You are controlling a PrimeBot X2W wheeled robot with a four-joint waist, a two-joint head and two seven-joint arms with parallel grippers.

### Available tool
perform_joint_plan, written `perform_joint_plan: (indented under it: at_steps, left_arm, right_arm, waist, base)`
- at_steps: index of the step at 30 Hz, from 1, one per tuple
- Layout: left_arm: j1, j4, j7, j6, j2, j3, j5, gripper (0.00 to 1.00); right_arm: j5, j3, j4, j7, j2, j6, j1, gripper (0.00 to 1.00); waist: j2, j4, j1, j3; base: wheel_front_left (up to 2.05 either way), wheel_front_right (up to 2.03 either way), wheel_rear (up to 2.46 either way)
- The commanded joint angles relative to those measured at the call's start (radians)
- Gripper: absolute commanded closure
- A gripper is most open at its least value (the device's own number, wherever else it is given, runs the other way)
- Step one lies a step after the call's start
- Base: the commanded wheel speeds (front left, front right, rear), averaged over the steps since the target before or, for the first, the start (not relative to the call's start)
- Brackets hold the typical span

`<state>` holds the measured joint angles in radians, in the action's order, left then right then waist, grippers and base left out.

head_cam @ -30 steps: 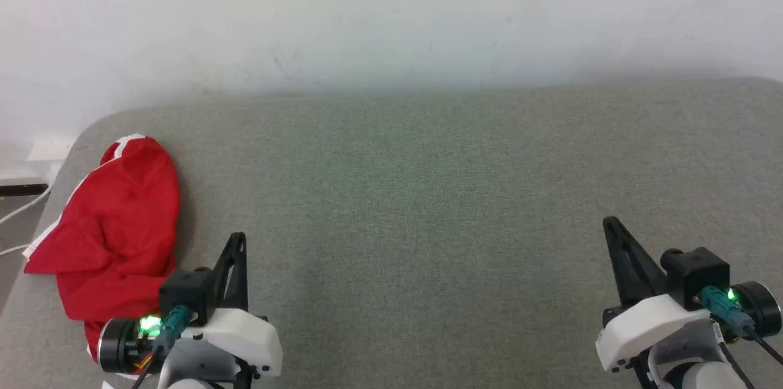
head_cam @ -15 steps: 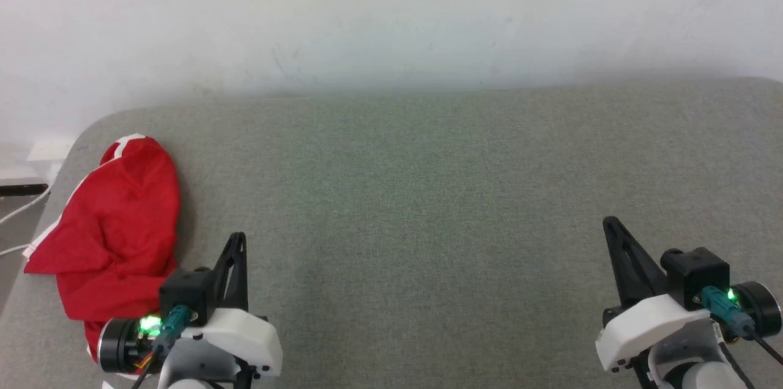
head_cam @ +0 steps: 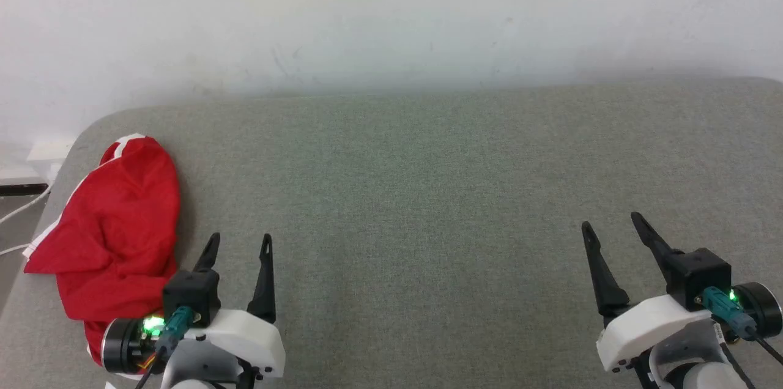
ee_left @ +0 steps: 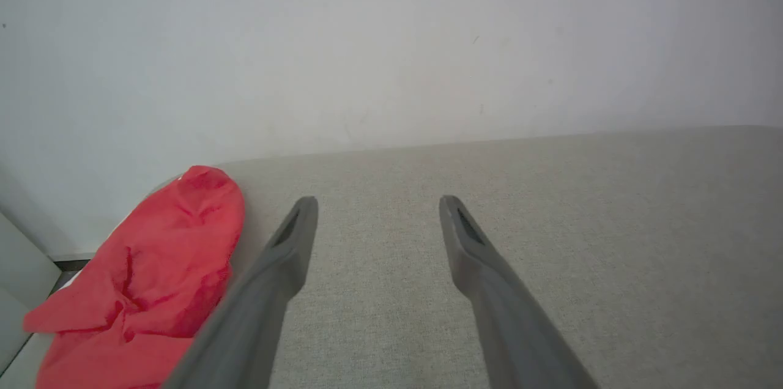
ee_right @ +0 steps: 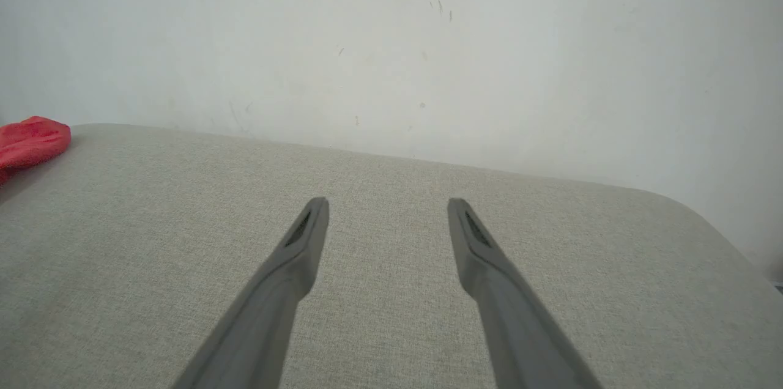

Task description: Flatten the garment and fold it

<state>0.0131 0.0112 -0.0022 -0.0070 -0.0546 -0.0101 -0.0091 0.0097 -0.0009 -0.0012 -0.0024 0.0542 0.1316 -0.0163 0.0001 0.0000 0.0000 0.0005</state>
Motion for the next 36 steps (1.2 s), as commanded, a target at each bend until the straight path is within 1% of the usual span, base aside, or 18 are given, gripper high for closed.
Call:
perform_joint_plan:
  at_steps: [1,9,16,36]
  left_arm:
    - [-0.006,0.004,-0.012,0.0,0.0,-0.007,-0.012,0.0]
    - [-0.016,0.0,-0.029,0.003,0.001,-0.016,-0.033,0.0]
    - [-0.026,-0.003,-0.043,0.01,0.001,-0.02,-0.055,0.0]
    - [-0.036,0.007,-0.085,0.025,0.001,-0.025,-0.131,0.0]
  right_arm:
    - [0.01,-0.004,0.0,-0.012,-0.001,0.0,-0.004,0.0]
    - [0.023,-0.011,-0.003,-0.029,-0.001,0.0,-0.008,0.0]
    - [0.029,-0.018,-0.011,-0.043,-0.001,0.0,-0.009,0.0]
    - [0.016,-0.011,-0.039,-0.061,-0.002,0.0,-0.009,0.0]
  waist:
    - [-0.0001,0.001,0.0,0.001]
    - [-0.0001,0.011,0.0,0.004]
    - [-0.0001,0.043,0.0,0.011]
    - [-0.0001,0.211,0.0,0.031]
  base:
    - [0.0,0.0,0.0]
    - [0.0,0.0,0.0]
    - [0.0,0.0,0.0]
    - [0.0,0.0,0.0]
